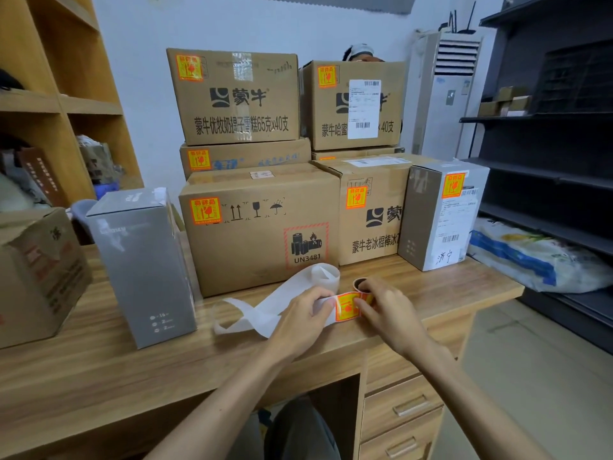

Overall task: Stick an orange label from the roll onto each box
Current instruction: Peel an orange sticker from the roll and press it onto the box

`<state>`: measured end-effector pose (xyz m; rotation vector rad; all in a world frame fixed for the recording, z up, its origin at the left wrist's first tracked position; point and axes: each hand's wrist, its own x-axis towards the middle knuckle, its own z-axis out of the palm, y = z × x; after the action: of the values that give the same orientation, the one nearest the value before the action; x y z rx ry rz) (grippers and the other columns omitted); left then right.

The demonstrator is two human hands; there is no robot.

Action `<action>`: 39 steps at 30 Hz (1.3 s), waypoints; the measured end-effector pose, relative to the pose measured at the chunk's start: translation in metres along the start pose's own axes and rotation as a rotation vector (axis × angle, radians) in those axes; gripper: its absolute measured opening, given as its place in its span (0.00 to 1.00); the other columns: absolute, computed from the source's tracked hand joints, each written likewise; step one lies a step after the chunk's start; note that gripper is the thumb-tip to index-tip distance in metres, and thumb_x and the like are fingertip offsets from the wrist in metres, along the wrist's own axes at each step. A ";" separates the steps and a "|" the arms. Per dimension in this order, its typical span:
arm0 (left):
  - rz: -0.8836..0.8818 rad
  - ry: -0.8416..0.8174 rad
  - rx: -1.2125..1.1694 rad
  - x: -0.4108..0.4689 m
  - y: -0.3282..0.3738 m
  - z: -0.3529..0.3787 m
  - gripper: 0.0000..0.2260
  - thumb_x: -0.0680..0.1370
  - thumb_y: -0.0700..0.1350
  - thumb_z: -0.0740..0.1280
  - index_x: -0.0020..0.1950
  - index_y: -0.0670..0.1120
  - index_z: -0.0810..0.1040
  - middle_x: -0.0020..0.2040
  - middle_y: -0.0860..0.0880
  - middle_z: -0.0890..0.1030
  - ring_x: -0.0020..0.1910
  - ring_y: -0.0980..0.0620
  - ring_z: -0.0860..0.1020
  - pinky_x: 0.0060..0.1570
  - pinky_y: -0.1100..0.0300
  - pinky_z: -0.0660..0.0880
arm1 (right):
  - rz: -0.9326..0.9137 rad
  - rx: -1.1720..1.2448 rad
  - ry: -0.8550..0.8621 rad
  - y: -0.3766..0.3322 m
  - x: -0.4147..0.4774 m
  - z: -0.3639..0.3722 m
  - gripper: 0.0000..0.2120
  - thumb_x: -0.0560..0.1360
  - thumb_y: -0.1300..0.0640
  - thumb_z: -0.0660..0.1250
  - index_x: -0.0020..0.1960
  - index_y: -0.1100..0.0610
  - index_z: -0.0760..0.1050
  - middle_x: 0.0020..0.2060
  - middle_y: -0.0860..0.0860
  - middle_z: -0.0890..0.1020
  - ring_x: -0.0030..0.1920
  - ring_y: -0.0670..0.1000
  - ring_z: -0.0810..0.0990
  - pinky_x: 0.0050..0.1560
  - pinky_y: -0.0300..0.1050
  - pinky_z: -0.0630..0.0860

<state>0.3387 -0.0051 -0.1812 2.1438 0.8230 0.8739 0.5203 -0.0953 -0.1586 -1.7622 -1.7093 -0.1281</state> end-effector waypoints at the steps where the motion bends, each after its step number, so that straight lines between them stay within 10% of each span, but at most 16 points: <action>1: -0.001 -0.002 -0.011 0.000 0.000 0.000 0.07 0.83 0.54 0.63 0.57 0.56 0.78 0.53 0.57 0.79 0.57 0.57 0.77 0.57 0.50 0.79 | -0.001 -0.020 0.019 -0.001 -0.002 0.002 0.12 0.79 0.50 0.66 0.60 0.52 0.73 0.54 0.48 0.76 0.48 0.50 0.79 0.44 0.47 0.77; 8: -0.030 0.061 -0.066 -0.002 0.005 -0.003 0.05 0.83 0.51 0.64 0.54 0.54 0.80 0.50 0.57 0.81 0.54 0.58 0.78 0.55 0.57 0.78 | -0.103 -0.168 0.172 -0.022 -0.018 0.013 0.09 0.79 0.50 0.67 0.50 0.53 0.68 0.49 0.48 0.70 0.34 0.48 0.74 0.24 0.44 0.73; 39: 0.024 0.087 -0.106 -0.004 0.008 -0.007 0.06 0.80 0.47 0.70 0.54 0.52 0.86 0.50 0.58 0.83 0.54 0.61 0.78 0.57 0.60 0.77 | 0.140 0.092 0.224 -0.036 -0.023 0.023 0.05 0.76 0.51 0.69 0.42 0.50 0.75 0.43 0.42 0.77 0.40 0.47 0.76 0.35 0.46 0.69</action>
<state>0.3330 -0.0102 -0.1725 2.0395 0.7772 1.0070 0.4756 -0.1058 -0.1737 -1.7230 -1.4078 -0.1753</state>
